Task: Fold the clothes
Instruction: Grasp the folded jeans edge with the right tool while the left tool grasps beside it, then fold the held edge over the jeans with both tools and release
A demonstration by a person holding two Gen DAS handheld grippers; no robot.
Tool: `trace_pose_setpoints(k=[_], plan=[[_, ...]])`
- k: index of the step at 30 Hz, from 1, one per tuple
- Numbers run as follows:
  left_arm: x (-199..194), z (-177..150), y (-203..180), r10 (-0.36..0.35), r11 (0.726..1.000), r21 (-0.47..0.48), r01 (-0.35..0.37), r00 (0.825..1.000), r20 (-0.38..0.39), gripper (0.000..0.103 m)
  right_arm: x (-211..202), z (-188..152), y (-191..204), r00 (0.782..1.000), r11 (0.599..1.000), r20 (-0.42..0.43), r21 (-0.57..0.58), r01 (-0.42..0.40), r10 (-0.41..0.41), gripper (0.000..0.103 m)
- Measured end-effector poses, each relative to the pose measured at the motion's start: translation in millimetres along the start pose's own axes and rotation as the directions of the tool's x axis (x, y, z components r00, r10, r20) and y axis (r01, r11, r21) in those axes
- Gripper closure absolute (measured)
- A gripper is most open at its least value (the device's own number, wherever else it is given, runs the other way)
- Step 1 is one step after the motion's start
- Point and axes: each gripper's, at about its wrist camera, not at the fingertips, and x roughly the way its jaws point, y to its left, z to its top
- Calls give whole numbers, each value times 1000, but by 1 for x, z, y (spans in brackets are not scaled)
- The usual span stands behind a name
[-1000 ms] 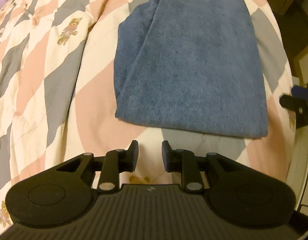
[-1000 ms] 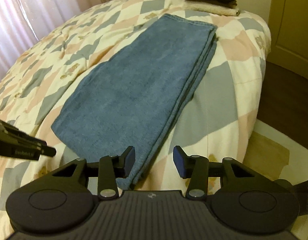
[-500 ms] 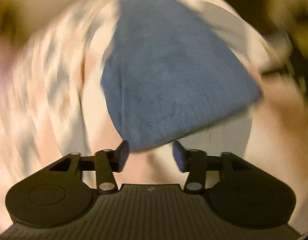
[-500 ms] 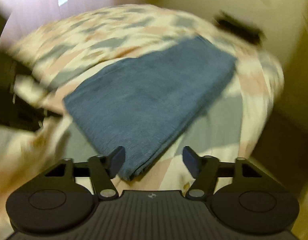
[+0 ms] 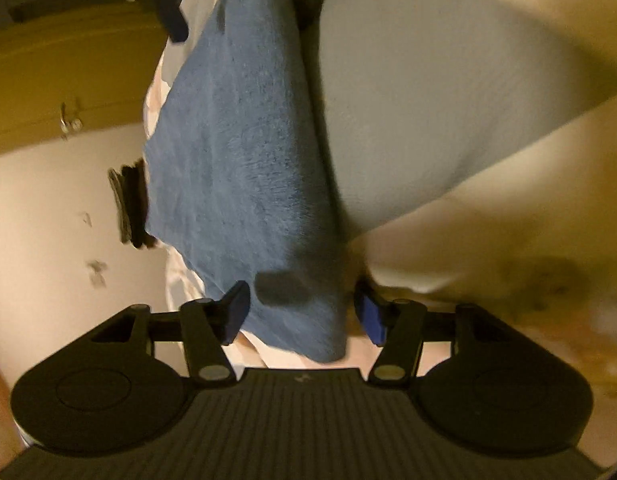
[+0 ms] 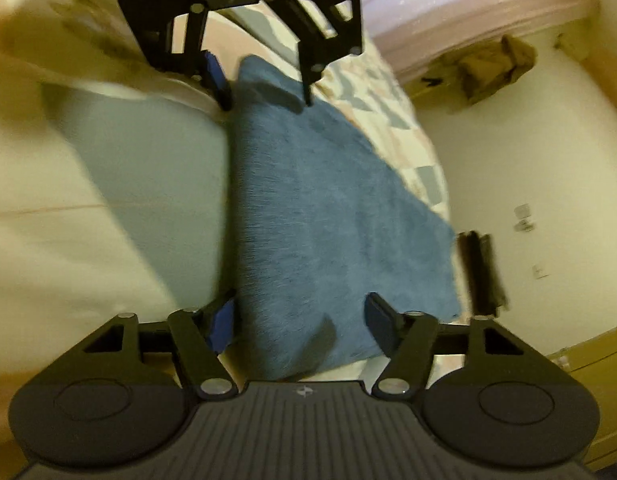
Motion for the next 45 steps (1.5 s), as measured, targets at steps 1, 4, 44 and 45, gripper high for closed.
trace_pose_setpoints(k=[1, 4, 44, 45], plan=[[3, -2, -1, -3, 1000, 4, 3, 1000, 9, 64, 6, 0, 0, 1000, 1000, 3, -4, 6, -6, 51], [2, -9, 0, -16, 1000, -17, 17, 999, 42, 76, 11, -1, -6, 999, 999, 5, 5, -44, 44, 80], [236, -70, 365, -378, 101, -991, -84, 919, -116, 72, 359, -139, -393, 311, 78, 293, 604, -793, 904, 89], [224, -75, 363, -381, 21, -991, -135, 915, -133, 72, 360, -141, -397, 301, 62, 310, 596, -801, 902, 89]])
